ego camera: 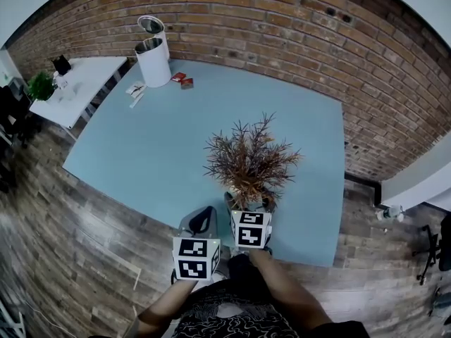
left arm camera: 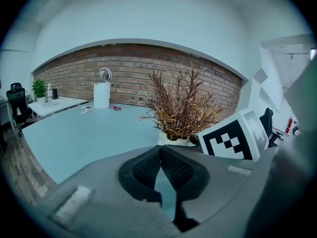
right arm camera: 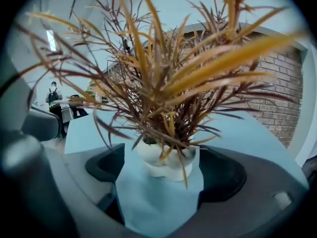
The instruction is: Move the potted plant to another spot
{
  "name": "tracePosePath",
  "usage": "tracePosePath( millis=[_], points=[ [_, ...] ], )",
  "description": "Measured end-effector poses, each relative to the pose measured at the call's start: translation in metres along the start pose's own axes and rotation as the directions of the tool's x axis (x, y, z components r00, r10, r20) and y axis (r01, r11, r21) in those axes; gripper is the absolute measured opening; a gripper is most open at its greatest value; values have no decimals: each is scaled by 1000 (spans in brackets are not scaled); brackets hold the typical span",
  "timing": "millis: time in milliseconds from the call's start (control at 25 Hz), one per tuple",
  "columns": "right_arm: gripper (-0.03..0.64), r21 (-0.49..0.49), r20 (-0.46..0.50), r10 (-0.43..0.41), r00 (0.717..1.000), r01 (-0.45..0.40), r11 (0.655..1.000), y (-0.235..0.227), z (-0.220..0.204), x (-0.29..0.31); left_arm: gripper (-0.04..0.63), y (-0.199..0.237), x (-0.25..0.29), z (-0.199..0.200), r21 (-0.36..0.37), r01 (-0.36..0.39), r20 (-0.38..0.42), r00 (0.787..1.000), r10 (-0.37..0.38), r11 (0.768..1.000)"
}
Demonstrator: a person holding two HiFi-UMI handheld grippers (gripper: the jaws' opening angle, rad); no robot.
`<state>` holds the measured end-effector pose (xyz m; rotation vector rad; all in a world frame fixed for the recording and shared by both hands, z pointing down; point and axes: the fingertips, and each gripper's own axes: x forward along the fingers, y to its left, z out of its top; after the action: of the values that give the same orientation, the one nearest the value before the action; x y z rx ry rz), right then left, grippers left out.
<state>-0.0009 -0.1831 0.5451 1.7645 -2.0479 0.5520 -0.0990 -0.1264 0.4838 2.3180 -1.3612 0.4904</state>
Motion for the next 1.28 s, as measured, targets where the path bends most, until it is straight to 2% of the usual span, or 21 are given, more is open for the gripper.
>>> tracePosePath(
  millis=[360, 440, 1280],
  points=[
    [449, -21, -48, -34, 998, 33, 999, -13, 2, 16, -5, 6, 15, 8, -10, -8, 3, 1000, 8, 1000],
    [423, -26, -58, -31, 998, 30, 999, -15, 1, 17, -5, 6, 17, 8, -12, -8, 1, 1000, 8, 1000],
    [431, -45, -98, 6, 995, -10, 999, -38, 14, 37, -5, -13, 49, 22, -3, 19, -1, 1000, -19, 1000]
  ],
)
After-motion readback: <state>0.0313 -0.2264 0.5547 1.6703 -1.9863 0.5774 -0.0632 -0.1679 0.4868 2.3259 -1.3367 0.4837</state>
